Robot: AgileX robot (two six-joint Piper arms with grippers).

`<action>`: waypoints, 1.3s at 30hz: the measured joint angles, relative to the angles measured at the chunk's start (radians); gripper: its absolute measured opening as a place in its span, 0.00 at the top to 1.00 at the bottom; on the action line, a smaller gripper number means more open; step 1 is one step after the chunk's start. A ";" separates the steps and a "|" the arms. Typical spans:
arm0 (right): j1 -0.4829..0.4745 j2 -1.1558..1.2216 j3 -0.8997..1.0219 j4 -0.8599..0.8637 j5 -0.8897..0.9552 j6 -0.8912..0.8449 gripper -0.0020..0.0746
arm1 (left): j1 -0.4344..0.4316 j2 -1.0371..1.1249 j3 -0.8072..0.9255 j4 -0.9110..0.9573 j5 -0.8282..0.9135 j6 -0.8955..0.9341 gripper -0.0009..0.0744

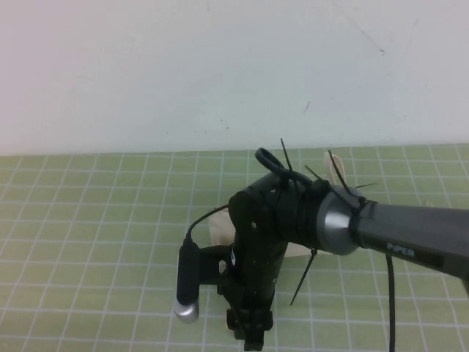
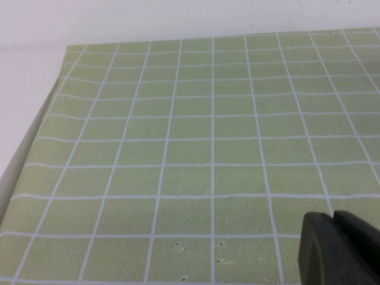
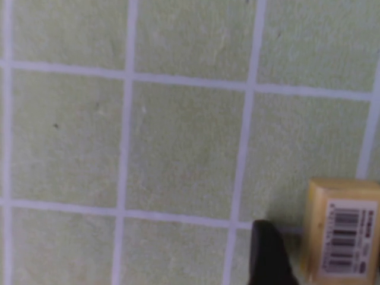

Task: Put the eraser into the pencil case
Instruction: Pick up the eraser from the table, then place the eraser on the pencil case

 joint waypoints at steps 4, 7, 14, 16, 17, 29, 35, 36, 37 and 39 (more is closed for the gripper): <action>0.000 0.018 -0.006 -0.017 -0.003 0.000 0.53 | 0.000 0.000 0.000 -0.004 0.000 0.000 0.99; 0.000 0.020 -0.011 -0.025 -0.005 0.000 0.59 | 0.000 0.000 0.000 -0.004 0.000 0.000 0.99; 0.007 -0.004 -0.009 -0.069 0.006 0.112 0.70 | 0.000 0.000 0.000 -0.008 -0.002 0.000 0.99; 0.009 -0.036 -0.008 -0.069 0.014 0.142 0.70 | 0.000 0.000 0.000 -0.008 -0.002 0.000 0.99; 0.009 -0.061 -0.008 -0.067 0.019 0.159 0.70 | 0.000 0.000 0.000 -0.008 -0.002 0.000 0.99; -0.040 -0.301 -0.008 -0.204 -0.003 0.353 0.70 | 0.000 0.000 0.000 -0.017 -0.002 0.000 0.99; -0.142 -0.267 -0.008 -0.241 -0.100 0.420 0.70 | 0.000 0.000 0.000 -0.027 -0.002 0.000 0.99; -0.153 -0.260 -0.008 -0.243 -0.109 0.426 0.70 | 0.000 0.000 0.000 -0.027 -0.002 0.000 0.99; -0.162 -0.251 -0.008 -0.243 -0.119 0.434 0.70 | 0.000 0.000 0.000 -0.027 -0.002 0.000 0.99; -0.173 -0.235 -0.008 -0.243 -0.136 0.440 0.70 | 0.000 0.000 0.000 -0.028 -0.002 0.000 0.99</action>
